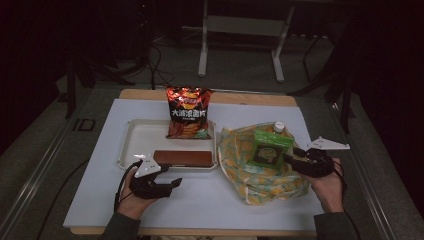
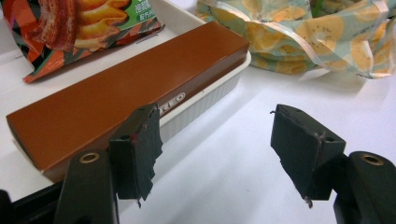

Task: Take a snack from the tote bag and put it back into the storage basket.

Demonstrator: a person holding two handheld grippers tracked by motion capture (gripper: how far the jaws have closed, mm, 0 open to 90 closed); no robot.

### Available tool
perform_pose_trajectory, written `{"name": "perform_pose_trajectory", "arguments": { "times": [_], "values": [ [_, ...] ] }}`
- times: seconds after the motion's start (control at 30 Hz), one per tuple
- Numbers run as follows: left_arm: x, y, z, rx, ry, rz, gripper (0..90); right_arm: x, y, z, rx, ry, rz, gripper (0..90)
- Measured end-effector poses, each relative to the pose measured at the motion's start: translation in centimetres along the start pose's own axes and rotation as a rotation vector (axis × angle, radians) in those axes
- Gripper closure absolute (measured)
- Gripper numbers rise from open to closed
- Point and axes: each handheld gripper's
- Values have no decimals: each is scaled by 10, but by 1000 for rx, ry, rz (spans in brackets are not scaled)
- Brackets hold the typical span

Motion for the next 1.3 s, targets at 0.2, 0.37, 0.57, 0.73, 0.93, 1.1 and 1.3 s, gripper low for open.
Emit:
{"name": "perform_pose_trajectory", "arguments": {
  "times": [0.2, 0.37, 0.57, 0.73, 0.93, 1.1, 1.3],
  "values": [
    [-1, 2, -3, 7, -3, -7, 331, -4, -12, -3, -20, -15, 5, 472],
    [1, 4, -4, 6, -22, 0, 332, -4, -24, -7, -29, -43, 32, 460],
    [1, 6, -6, 12, -22, 3, 332, -1, -28, -11, -28, -72, 62, 489],
    [0, 7, -13, 46, -32, -9, 332, 1, -27, -10, -31, -81, 81, 517],
    [-3, 6, -16, 60, -33, -25, 332, 5, -27, -9, -36, -103, 111, 615],
    [-3, 7, -19, 68, -36, -29, 332, 9, -28, -8, -34, -144, 141, 746],
    [-6, 6, -22, 78, -36, -40, 332, 14, -30, -7, -44, -163, 175, 845]
  ]
}}
Point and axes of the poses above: each handheld gripper's, and its own axes: z roughly backward along the jaws, y roughly out of its underside, x roughly to its left, and after that the axes turned 10 degrees about x, right-handed
